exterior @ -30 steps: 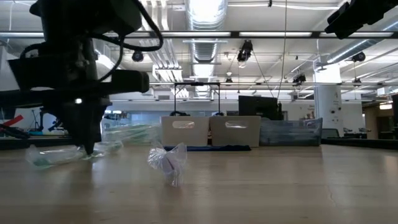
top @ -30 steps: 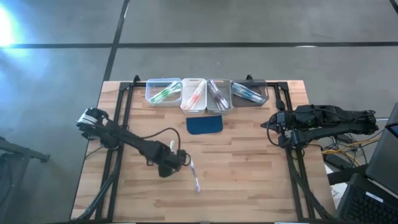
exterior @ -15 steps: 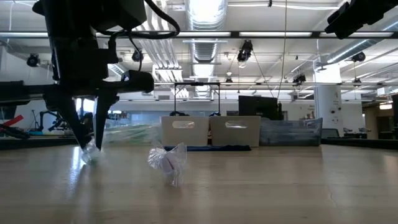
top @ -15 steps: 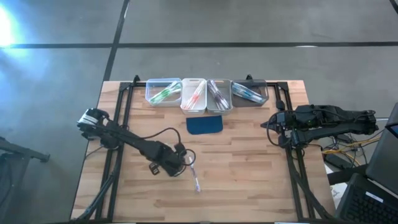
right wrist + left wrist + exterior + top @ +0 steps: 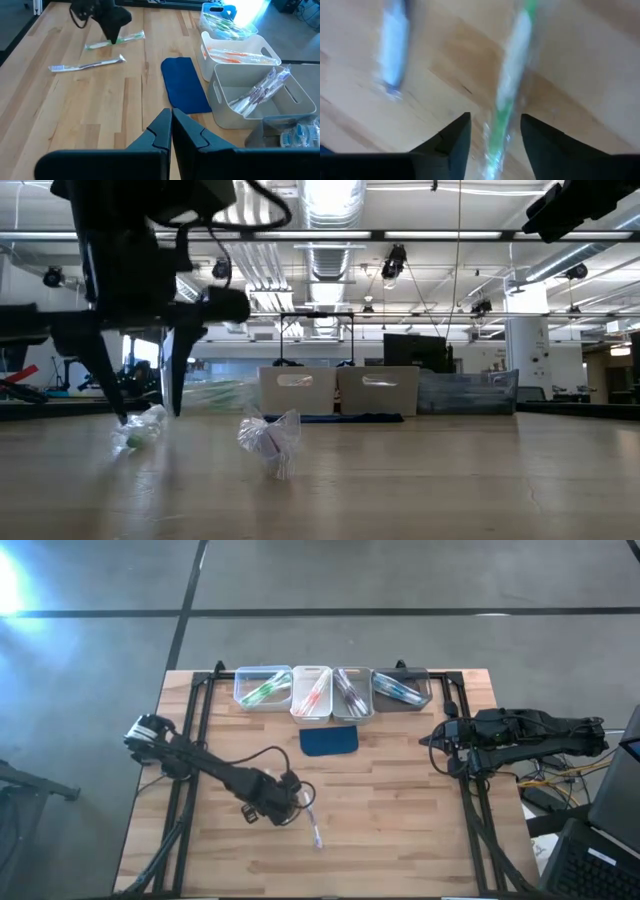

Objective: Pick & Place Toothbrushes
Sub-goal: Put the green toothbrush into the transparent bin

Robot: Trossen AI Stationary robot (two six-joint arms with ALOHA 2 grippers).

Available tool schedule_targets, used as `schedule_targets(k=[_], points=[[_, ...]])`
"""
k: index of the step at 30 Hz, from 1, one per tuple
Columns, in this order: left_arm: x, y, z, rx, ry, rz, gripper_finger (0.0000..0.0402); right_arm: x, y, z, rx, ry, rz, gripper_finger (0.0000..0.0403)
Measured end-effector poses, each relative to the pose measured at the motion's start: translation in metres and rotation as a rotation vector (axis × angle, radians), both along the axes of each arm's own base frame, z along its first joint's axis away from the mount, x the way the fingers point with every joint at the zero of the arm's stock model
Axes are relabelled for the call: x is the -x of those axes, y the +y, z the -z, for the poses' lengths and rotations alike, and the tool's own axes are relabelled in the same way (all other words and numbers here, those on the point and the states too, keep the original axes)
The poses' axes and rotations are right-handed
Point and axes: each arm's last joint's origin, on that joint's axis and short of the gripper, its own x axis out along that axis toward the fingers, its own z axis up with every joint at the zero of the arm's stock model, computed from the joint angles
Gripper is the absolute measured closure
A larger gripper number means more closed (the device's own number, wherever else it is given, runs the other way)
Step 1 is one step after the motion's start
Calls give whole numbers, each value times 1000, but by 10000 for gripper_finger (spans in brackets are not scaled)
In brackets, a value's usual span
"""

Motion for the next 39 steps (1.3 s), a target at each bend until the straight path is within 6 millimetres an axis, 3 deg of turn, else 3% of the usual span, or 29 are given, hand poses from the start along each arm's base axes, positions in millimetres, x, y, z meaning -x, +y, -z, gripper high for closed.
schedule_targets(k=[8,14,17,21,30,39], points=[[-10,-20,-37,90,-26,-183,207,0,0,0,0,0,0,394],[-19,-29,-71,287,-73,-715,209,0,0,0,0,0,0,394],[-29,-32,-81,423,-145,-900,209,0,0,0,0,0,0,394],[-32,-30,-80,498,-186,-1108,209,0,0,0,0,0,0,394],[-17,-28,-56,563,-278,-1739,209,0,0,0,0,0,0,394],[-10,-27,-47,617,-238,-2058,209,0,0,0,0,1,0,394]])
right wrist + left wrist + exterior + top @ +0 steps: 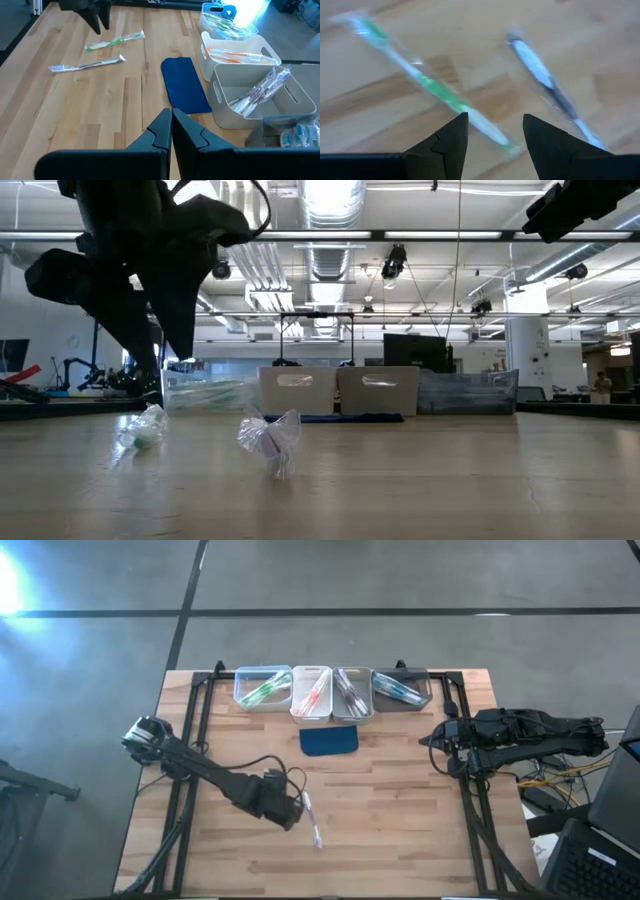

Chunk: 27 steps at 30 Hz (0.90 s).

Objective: Pick & Place Toothbrushes
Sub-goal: Put the green toothbrush into the transparent bin

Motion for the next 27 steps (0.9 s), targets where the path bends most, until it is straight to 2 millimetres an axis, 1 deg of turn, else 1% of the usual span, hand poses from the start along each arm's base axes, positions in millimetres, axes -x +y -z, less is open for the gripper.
schedule_targets(k=[6,9,11,13,18,27], points=[[9,20,3,-52,135,-128,209,0,0,0,0,0,0,394],[12,29,7,-66,167,-202,209,0,0,0,0,0,0,394],[11,32,10,-56,155,-247,209,0,0,0,0,0,0,394],[9,31,13,-29,120,-279,209,0,0,0,0,0,1,394],[0,27,15,33,30,-285,209,0,0,0,0,0,0,394],[2,19,17,110,41,-319,209,0,0,0,0,0,0,394]])
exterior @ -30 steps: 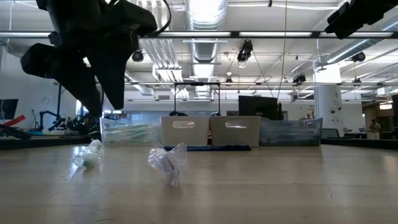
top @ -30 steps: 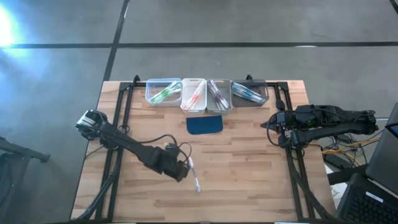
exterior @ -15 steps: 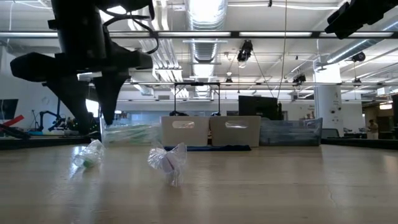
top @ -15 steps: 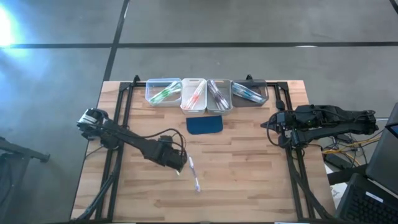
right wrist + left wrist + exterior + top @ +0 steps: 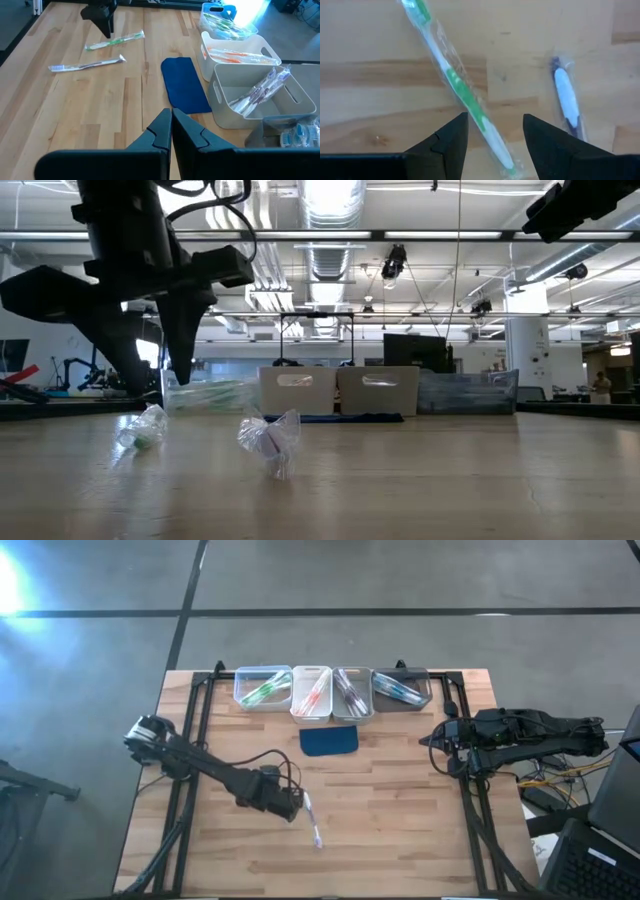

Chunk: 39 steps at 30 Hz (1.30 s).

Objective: Pick & Place Toothbrushes
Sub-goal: Put the green toothbrush into the transparent bin

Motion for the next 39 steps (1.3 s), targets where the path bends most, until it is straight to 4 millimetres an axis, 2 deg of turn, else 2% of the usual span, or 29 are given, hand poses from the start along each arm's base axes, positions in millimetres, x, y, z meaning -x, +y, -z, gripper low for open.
schedule_targets(k=[15,24,27,36,39], points=[[-14,-13,34,49,42,30,209,0,0,0,0,0,0,394],[-14,-13,38,46,75,57,214,0,0,0,0,0,0,394],[-13,-13,39,42,86,57,235,0,0,0,0,0,0,394],[-9,-12,40,21,130,104,339,0,0,0,0,0,0,394],[-3,-9,41,-14,192,109,364,0,0,0,0,0,0,394]])
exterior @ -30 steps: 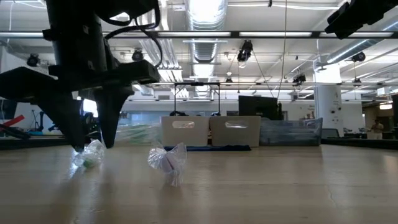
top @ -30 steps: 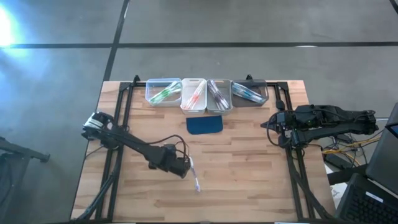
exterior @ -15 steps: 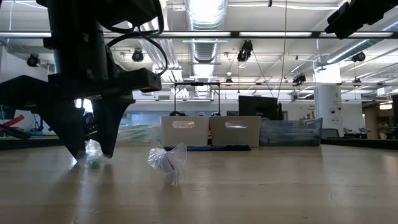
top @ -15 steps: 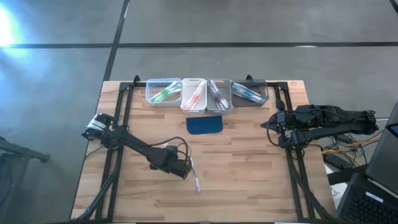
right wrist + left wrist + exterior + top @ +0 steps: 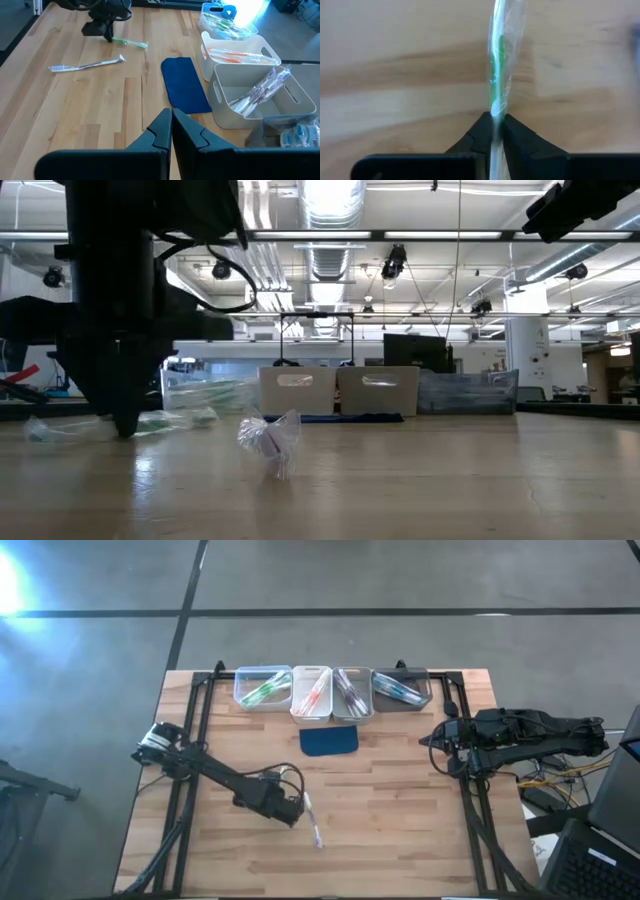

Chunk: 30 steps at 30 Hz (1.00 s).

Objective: Pick & Place Toothbrushes
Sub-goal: Put the green toothbrush into the transparent bin

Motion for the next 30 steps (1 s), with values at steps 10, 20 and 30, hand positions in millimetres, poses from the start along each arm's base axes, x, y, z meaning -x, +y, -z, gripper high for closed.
schedule_targets(k=[10,20,30], points=[[17,9,-18,-105,64,57,369,0,0,0,0,0,0,394],[41,25,-62,-248,13,114,374,0,0,0,0,0,0,394],[71,60,-115,-473,-55,332,374,0,0,0,0,0,0,394]])
